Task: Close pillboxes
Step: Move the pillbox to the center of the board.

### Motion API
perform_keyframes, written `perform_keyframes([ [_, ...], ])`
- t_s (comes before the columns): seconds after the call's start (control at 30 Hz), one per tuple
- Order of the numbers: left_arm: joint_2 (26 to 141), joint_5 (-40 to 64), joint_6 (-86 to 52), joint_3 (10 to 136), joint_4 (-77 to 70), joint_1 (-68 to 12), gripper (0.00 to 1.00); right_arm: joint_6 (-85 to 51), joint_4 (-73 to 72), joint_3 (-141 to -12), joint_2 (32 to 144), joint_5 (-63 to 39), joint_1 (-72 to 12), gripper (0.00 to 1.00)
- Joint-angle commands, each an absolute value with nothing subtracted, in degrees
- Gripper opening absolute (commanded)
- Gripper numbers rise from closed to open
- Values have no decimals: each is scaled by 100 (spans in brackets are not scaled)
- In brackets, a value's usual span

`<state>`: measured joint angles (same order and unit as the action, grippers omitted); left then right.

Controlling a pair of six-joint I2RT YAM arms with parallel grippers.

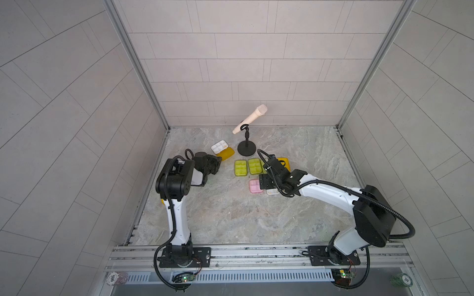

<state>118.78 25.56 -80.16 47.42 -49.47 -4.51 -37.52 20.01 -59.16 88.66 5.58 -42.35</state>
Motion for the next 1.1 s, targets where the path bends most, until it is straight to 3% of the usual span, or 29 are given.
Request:
perform_keyframes([
  [0.0, 11472, 2525, -8169, 4434, -5261, -414, 15, -3821, 1987, -5827, 8632, 647, -4281, 85],
  [0.77, 9880, 2221, -8658, 1275, -6422, -540, 16, -3902, 1842, -5628, 8371, 680, -4574, 85],
  [1.07, 9758, 2323, -8868, 1407, -6494, -754, 30, -3920, 1863, -5703, 8444, 711, -4649, 85],
])
